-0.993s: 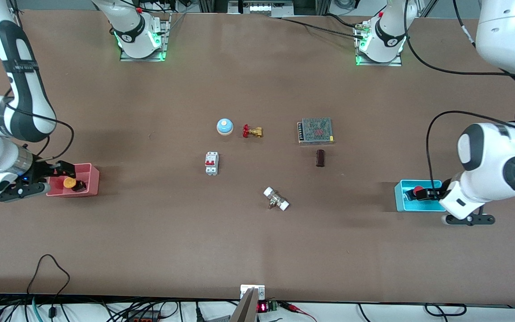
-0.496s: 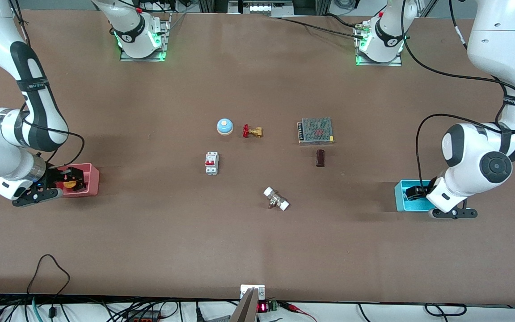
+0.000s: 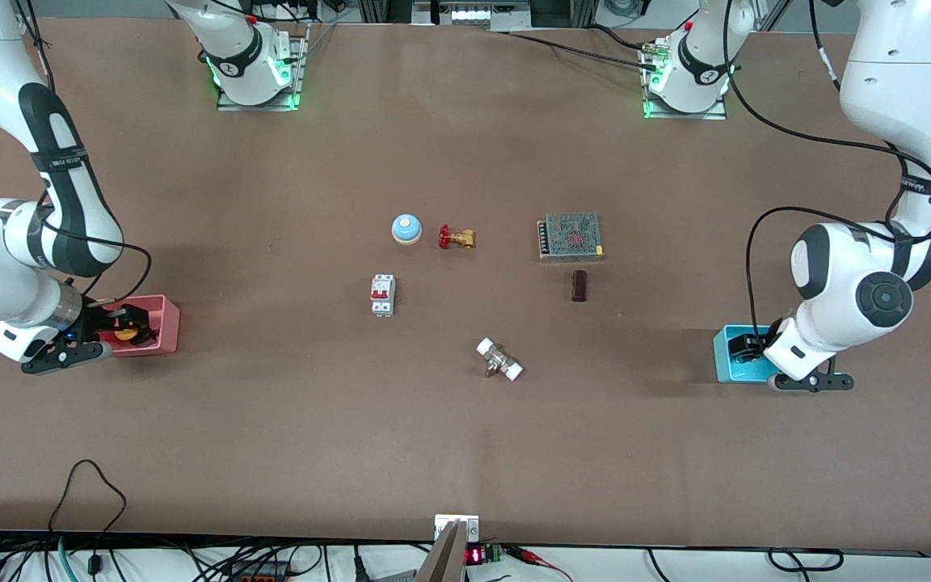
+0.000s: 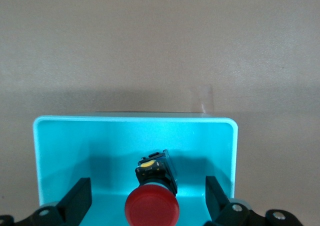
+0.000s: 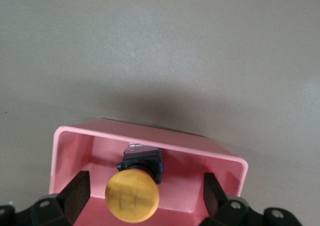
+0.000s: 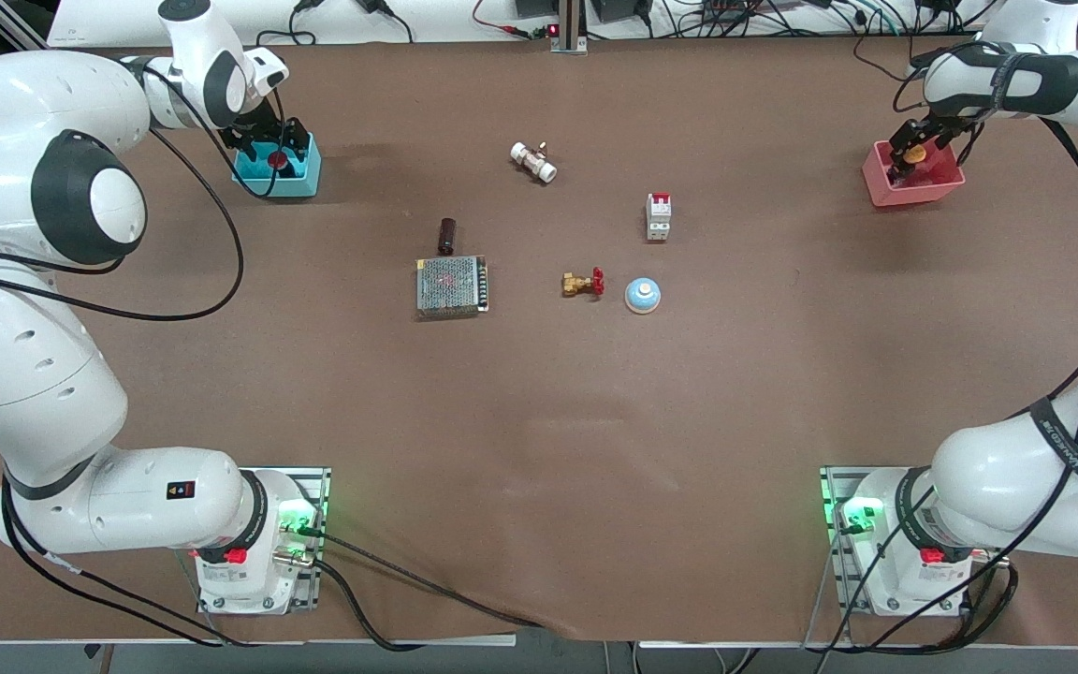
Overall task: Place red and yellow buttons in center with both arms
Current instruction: 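Close the right gripper on the yellow button while the left gripper grips red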
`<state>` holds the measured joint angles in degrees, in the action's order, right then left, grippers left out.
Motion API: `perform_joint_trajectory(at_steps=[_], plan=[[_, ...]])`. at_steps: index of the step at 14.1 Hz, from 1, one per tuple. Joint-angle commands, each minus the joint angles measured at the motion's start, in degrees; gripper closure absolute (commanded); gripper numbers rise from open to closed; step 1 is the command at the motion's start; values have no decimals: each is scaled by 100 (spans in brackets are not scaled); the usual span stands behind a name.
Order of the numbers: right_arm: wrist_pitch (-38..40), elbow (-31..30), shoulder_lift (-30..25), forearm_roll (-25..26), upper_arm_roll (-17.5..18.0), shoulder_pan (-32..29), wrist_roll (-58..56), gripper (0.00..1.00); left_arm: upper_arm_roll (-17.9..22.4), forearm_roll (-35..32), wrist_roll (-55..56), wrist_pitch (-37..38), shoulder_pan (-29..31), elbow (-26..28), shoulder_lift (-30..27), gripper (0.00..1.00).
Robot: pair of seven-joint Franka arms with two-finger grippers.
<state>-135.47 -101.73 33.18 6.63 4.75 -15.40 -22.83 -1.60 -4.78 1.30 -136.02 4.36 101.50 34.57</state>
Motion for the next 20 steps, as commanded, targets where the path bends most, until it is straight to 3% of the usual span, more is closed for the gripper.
perform_joint_trajectory(at_steps=[1, 5, 6, 11, 13, 16, 20], plan=[[-128, -14, 84, 67, 61, -77, -72, 0, -25, -40, -112, -135, 47, 63, 50, 4], [-146, -14, 145, 67, 61, -68, -63, 7, -42, -40, -112, -162, 117, 63, 103, 9], [-146, -14, 145, 67, 61, -68, -63, 16, -51, -40, -112, -162, 109, 63, 103, 14], [-146, -14, 163, 67, 70, -42, -54, 67, -69, -40, -112, -127, 91, 37, 103, 63], [-129, -5, 163, 67, 70, -42, -54, 81, -77, -40, -112, -100, 100, 28, 94, 71], [81, -5, -143, 75, 88, -25, -63, 85, -78, -40, -287, -48, 100, -42, -37, 71], [1423, -5, -1126, 14, 245, -7, -19, 85, -34, -40, -578, 697, 117, -217, -572, 71]])
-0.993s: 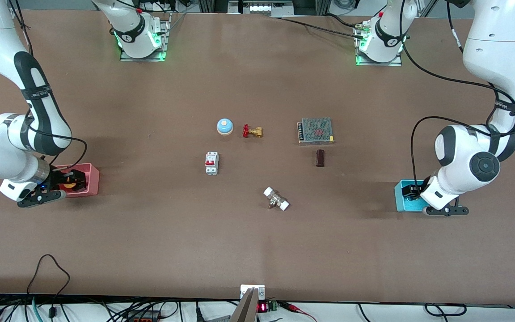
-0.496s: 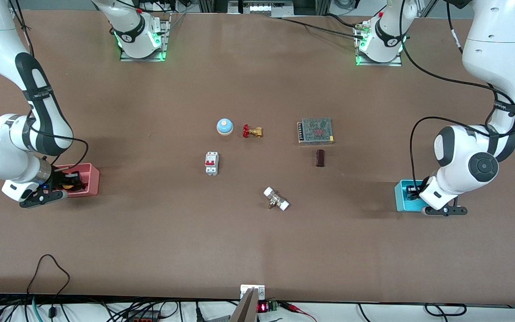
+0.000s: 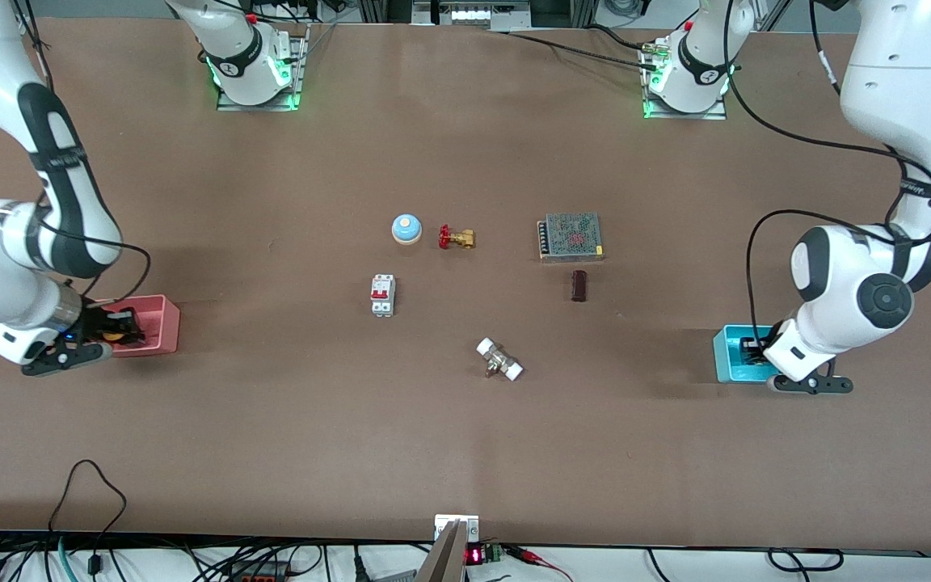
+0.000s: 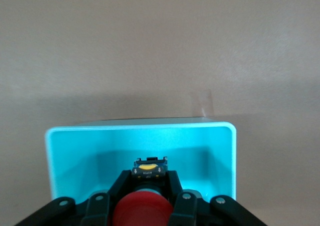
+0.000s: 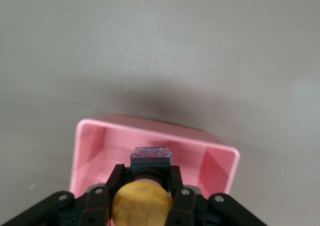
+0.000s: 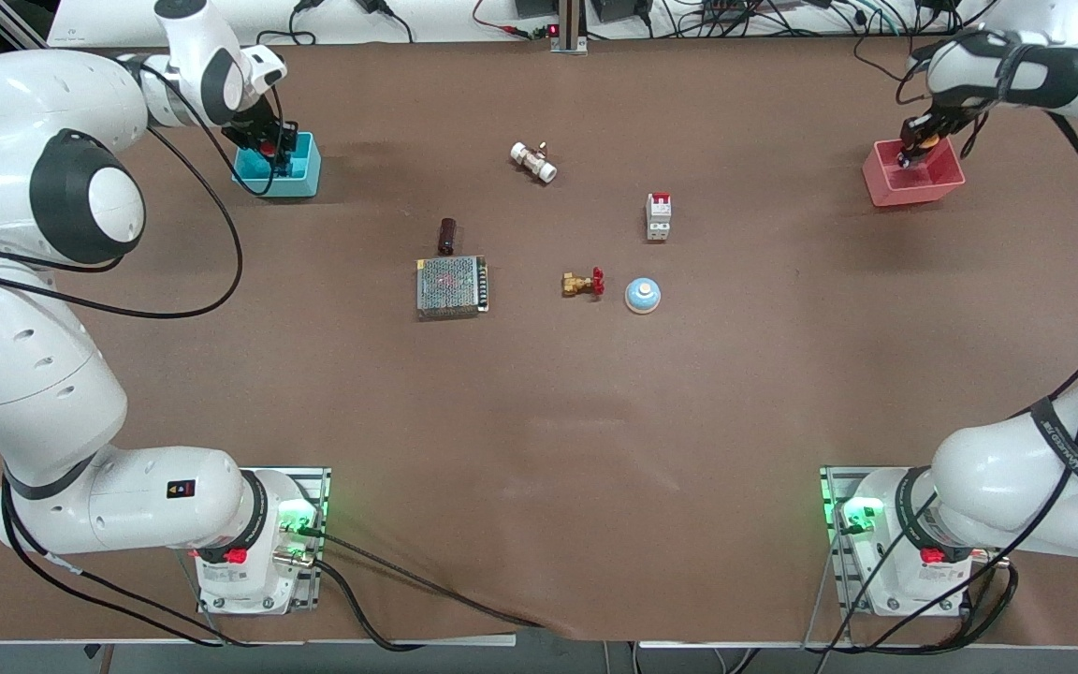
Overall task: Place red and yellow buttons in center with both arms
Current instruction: 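Close the right gripper on the yellow button while the left gripper grips red, then carry the yellow button with the right gripper while the left gripper carries red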
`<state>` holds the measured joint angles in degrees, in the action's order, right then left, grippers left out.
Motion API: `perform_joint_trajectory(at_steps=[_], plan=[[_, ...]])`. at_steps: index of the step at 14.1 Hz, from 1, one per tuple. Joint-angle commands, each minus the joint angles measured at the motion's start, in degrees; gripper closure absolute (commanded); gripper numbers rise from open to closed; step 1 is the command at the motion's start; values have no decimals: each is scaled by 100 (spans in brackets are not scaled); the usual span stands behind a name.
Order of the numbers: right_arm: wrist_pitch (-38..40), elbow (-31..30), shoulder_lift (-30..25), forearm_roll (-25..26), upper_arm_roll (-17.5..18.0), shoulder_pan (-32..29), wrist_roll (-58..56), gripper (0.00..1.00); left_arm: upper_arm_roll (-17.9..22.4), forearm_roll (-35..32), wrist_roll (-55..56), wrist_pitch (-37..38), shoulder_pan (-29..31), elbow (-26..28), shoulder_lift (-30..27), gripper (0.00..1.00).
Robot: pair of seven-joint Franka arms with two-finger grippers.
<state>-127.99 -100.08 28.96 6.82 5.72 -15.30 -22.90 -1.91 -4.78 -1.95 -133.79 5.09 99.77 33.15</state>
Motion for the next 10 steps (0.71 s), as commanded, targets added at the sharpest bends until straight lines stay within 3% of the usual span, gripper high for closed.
perform_joint_trajectory(at_steps=[1, 4, 7, 10], plan=[[1113, -170, -968, -48, 322, -17, 83, 85, 7, -40, -270, 737, 44, -176, -528, 71], [1978, -292, -1610, -75, 902, 70, 1144, 85, -64, -49, -236, 1721, -43, -843, -713, 71], [1804, -757, -1858, -145, 1377, 412, 2208, 85, -326, -49, -139, 2513, -140, -1476, -713, 71], [928, -1468, -1911, -146, 1536, 799, 2877, 85, -433, -40, 290, 2586, -621, -1566, -687, 71]])
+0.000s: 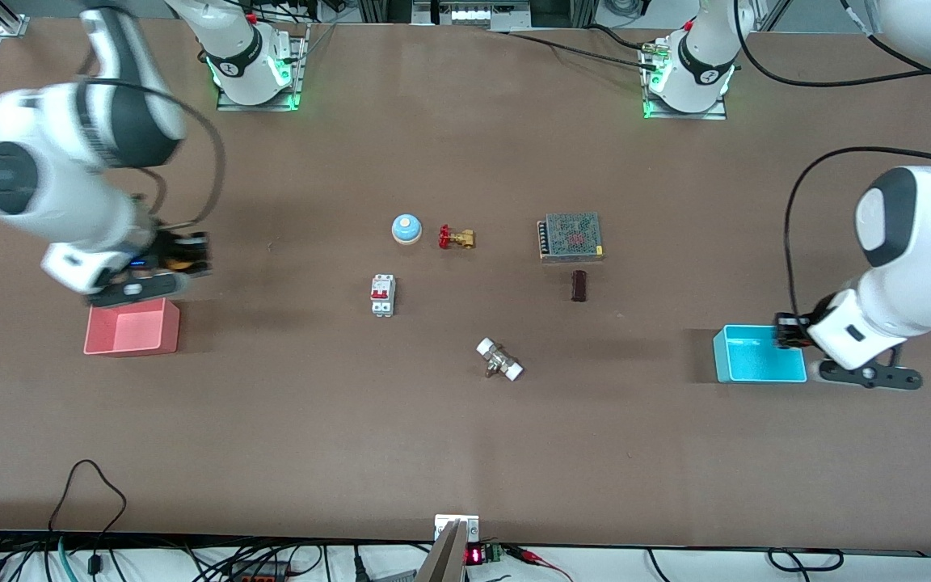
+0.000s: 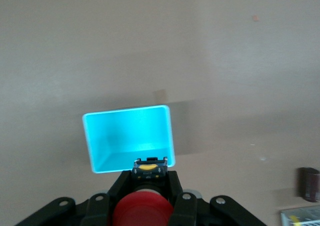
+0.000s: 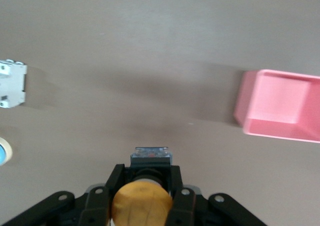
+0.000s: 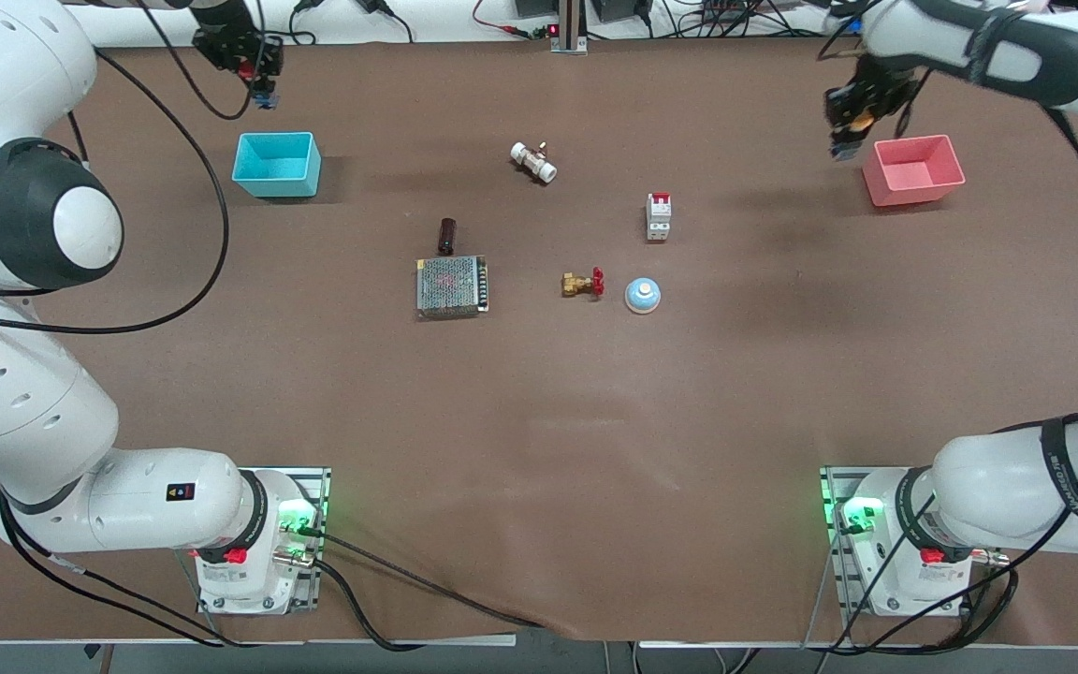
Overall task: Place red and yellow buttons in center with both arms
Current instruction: 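Carry the yellow button with the right gripper while the left gripper carries red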
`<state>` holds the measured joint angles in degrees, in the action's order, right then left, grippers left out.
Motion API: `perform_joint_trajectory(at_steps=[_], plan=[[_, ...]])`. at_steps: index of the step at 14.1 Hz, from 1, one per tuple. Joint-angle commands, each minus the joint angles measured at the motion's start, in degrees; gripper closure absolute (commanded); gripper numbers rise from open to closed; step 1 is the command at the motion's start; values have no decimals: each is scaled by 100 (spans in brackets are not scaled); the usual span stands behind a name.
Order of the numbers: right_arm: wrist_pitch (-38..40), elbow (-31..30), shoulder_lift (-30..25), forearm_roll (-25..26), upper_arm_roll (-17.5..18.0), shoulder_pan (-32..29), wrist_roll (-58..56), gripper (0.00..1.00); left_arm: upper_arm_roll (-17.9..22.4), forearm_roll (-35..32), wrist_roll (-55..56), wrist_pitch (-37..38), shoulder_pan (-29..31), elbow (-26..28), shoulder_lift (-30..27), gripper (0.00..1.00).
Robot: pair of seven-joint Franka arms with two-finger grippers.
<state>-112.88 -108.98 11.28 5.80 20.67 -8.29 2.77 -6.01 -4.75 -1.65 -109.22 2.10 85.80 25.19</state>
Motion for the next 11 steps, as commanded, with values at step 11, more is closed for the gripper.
perform_joint_trajectory(at_steps=[11], plan=[[-3301, -1495, 1183, 192, 51, 477, 628, 84, 47, -140, 3054, -1987, -2081, -82, 1559, 71]])
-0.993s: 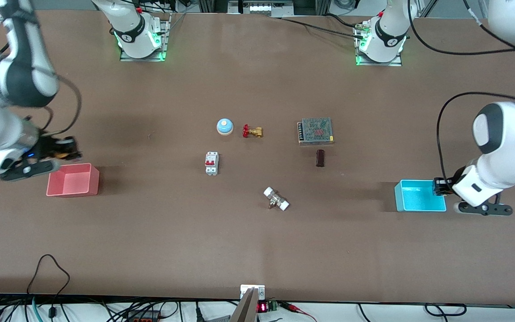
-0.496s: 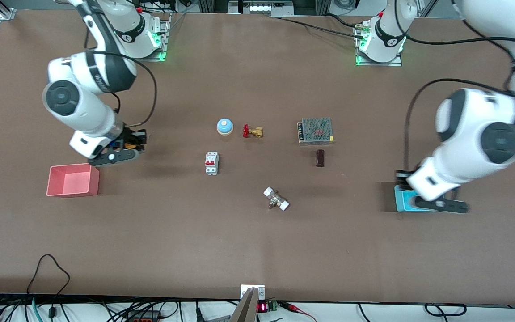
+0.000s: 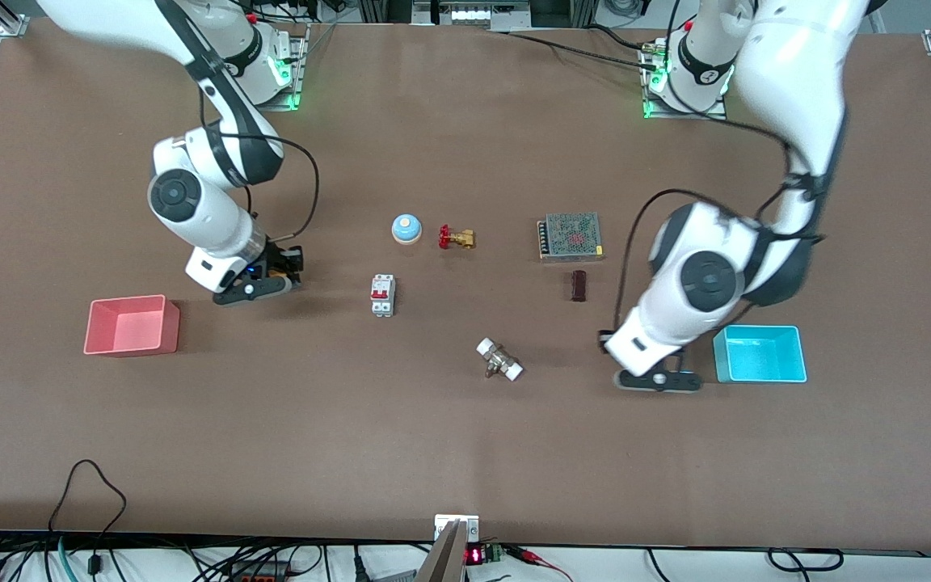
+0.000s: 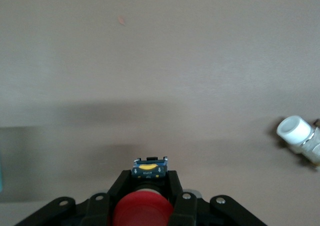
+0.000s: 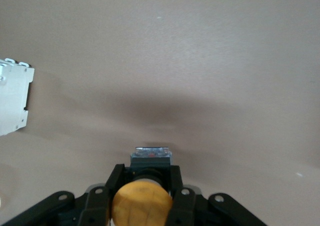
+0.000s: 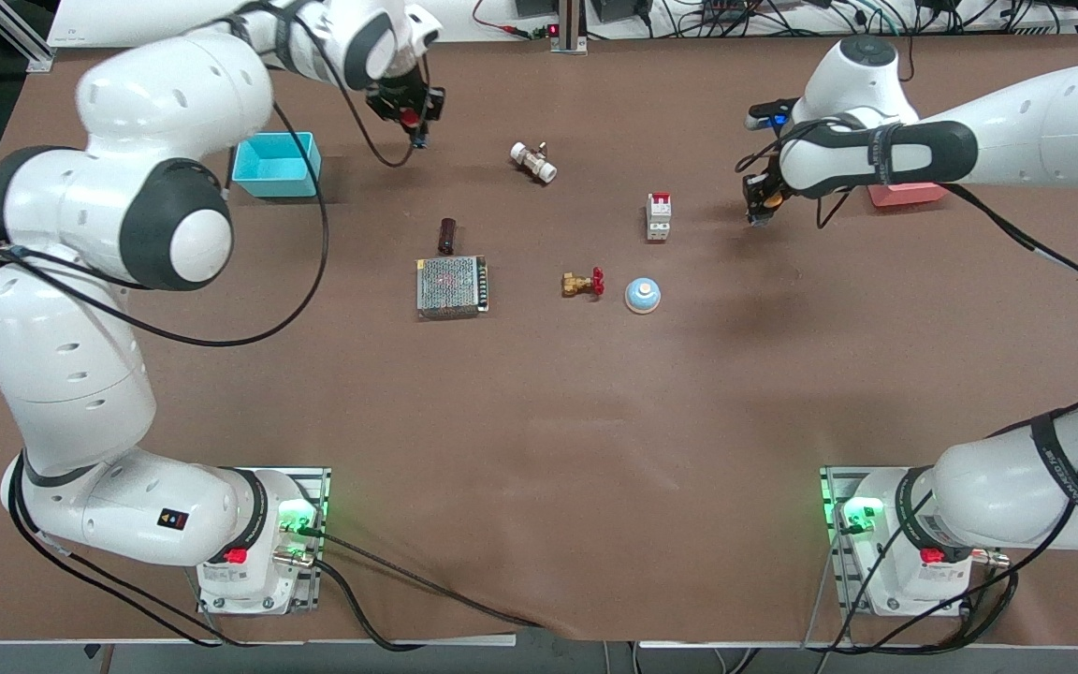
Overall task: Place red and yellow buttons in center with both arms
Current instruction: 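Carry the yellow button with the right gripper while the left gripper carries red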
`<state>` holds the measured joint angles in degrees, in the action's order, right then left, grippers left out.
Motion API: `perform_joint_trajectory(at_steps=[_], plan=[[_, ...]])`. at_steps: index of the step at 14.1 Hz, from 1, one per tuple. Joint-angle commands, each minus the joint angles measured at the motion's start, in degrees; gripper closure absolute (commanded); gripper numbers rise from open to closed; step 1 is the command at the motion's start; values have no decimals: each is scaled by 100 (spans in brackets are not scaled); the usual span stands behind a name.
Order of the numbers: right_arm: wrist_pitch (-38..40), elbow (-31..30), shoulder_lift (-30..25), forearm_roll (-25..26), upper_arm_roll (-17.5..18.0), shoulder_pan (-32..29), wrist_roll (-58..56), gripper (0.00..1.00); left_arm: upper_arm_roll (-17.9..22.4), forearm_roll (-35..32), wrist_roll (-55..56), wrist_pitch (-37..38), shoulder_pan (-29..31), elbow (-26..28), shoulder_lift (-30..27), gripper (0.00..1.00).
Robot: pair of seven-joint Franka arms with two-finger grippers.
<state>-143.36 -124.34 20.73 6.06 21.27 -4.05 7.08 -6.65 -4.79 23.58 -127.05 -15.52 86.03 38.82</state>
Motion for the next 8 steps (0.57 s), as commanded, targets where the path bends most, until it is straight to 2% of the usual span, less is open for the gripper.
perform_joint_trajectory(at_steps=[1, 4, 8], plan=[[-306, 67, 352, 368, -9, 53, 319, 84, 111, -136, 586, -275, -381, -104, 275, 71], [-316, 94, 458, 791, -18, 53, 688, 84, 93, -128, 586, -311, -478, -104, 363, 71], [-316, 103, 511, 809, -18, 45, 715, 81, 111, -136, 745, -697, -566, 72, 557, 71]])
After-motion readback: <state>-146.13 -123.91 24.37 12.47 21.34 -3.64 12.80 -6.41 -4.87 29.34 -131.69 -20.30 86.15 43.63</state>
